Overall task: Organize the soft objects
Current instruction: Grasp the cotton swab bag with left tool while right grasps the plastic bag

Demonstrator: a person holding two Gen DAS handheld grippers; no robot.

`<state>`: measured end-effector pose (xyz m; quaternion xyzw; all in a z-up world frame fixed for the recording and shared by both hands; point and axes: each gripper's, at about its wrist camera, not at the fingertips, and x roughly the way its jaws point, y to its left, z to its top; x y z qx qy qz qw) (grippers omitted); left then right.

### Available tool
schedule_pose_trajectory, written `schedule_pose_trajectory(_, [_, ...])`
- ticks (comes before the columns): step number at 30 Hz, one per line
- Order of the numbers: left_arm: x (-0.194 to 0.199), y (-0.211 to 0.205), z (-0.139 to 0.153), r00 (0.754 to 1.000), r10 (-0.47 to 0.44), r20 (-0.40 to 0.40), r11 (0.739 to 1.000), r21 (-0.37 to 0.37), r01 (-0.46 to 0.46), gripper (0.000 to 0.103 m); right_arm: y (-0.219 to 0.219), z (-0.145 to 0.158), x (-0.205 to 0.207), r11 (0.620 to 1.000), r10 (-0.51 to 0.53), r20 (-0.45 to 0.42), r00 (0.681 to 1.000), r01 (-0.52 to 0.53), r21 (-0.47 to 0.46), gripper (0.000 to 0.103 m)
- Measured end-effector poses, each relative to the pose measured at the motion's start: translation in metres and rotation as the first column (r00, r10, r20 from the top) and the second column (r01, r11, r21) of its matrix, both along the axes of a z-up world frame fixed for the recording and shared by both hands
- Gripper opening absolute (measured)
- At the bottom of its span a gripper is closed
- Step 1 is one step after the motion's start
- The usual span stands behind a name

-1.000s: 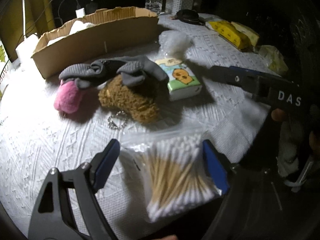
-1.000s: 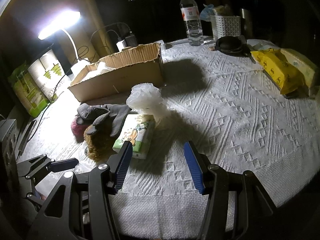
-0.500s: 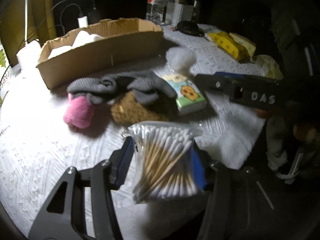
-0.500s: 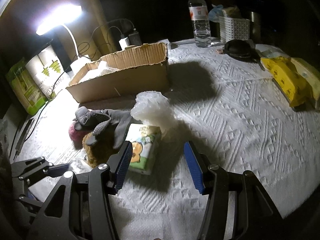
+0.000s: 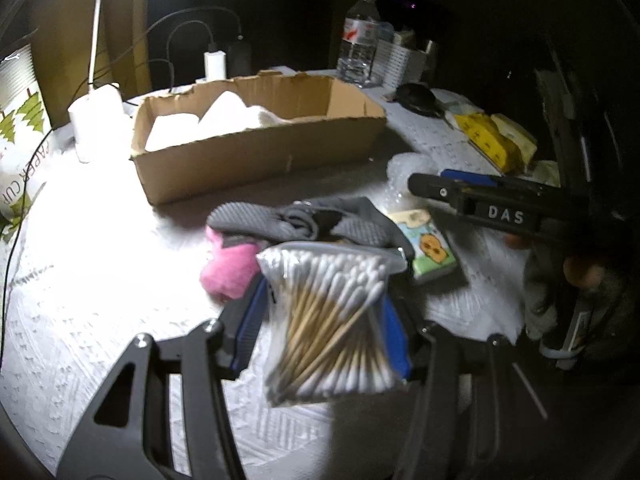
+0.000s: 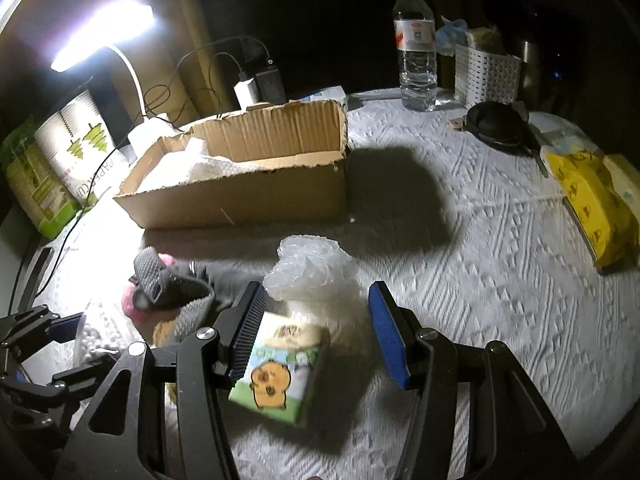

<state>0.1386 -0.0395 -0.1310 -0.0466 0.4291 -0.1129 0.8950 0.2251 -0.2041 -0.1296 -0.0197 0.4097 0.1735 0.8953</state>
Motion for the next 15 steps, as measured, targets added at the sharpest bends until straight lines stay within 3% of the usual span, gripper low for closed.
schedule_pose_trajectory(7, [0.009, 0.007, 0.01, 1.0, 0.02, 0.015, 1.0, 0.015, -0.02, 0.054, 0.007, -0.001, 0.014, 1.0, 0.018, 0.015, 1.0, -0.018, 0.008, 0.057])
schedule_pose_trajectory(9, [0.012, 0.009, 0.013, 1.0, 0.026, 0.018, 0.999, 0.022, -0.026, 0.054, 0.006, -0.001, 0.017, 0.999, 0.018, 0.021, 1.0, -0.019, 0.026, 0.052])
schedule_pose_trajectory(11, [0.014, 0.011, 0.015, 0.999, 0.032, 0.021, 0.999, 0.025, -0.033, 0.054, 0.004, -0.001, 0.021, 0.998, 0.025, 0.016, 1.0, -0.026, 0.049, 0.039])
schedule_pose_trajectory(15, [0.02, 0.013, 0.021, 0.999, 0.045, 0.031, 0.998, 0.033, -0.046, 0.054, 0.001, 0.003, 0.025, 0.997, 0.034, 0.027, 0.999, -0.036, 0.062, 0.028])
